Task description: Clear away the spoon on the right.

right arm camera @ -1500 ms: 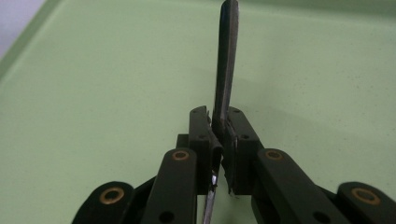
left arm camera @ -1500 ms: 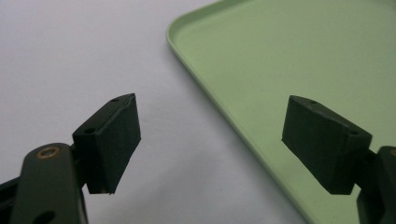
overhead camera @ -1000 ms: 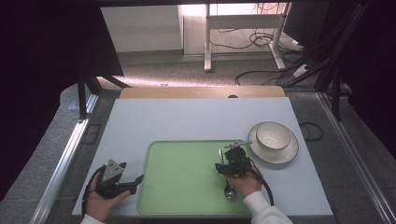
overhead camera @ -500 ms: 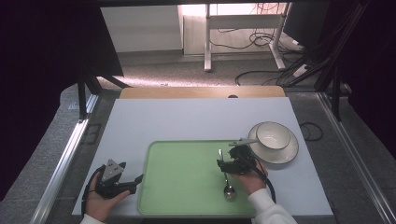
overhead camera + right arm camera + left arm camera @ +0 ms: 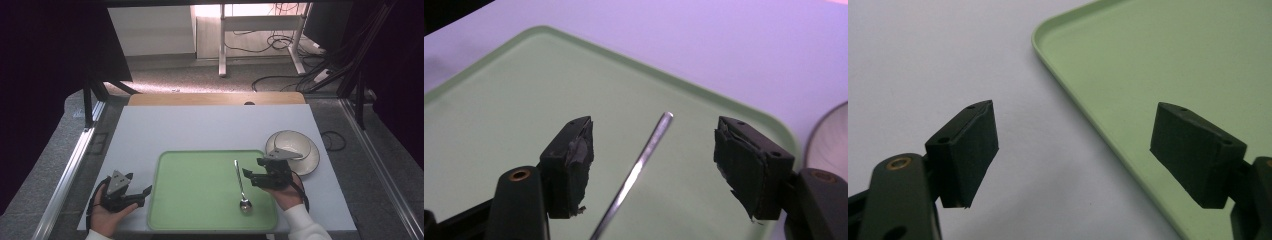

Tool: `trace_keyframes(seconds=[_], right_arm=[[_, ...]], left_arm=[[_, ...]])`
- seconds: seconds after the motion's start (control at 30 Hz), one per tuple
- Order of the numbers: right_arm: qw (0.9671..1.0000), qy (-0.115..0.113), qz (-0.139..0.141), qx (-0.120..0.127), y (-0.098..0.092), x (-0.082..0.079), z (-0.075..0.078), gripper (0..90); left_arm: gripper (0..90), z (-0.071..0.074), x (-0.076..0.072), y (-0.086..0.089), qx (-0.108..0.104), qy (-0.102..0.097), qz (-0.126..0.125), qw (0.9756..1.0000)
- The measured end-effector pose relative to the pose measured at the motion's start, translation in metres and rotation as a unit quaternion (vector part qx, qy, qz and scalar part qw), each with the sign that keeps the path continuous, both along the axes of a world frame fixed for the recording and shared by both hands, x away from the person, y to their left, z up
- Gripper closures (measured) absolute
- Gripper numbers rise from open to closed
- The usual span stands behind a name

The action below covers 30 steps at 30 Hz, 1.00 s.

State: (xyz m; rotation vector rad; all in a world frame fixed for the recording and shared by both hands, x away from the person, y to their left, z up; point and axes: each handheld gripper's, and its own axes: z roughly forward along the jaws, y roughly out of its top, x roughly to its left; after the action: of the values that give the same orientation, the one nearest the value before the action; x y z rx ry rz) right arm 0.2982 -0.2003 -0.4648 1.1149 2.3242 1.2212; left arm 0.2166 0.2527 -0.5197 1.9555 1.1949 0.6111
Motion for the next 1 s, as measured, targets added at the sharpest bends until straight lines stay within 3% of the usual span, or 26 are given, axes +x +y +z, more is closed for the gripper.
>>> trace_keyframes(seconds=[0.3,0.4,0.53,0.73,1.0], right_arm=[[0.9996,-0.01,-0.026,0.001,-0.036,-0.016,-0.002,32.1],[0.9989,-0.021,-0.04,-0.012,-0.056,-0.024,-0.007,31.7],[0.9982,-0.017,-0.057,-0.007,-0.072,-0.029,-0.011,31.7],[0.9975,-0.016,-0.068,-0.007,-0.081,-0.029,-0.012,31.5],[0.9977,-0.019,-0.063,-0.014,-0.078,-0.028,-0.012,30.1]], left_arm=[[18.7,0.001,-0.001,0.0,-0.001,-0.002,0.001,1.0],[18.7,0.001,0.0,0.0,-0.001,-0.001,0.002,1.0],[18.7,0.0,0.0,0.0,0.001,0.0,0.0,1.0],[18.7,0.0,0.0,0.0,0.001,0.0,0.0,1.0],[18.7,-0.001,0.001,0.0,0.002,0.002,-0.002,1.0]])
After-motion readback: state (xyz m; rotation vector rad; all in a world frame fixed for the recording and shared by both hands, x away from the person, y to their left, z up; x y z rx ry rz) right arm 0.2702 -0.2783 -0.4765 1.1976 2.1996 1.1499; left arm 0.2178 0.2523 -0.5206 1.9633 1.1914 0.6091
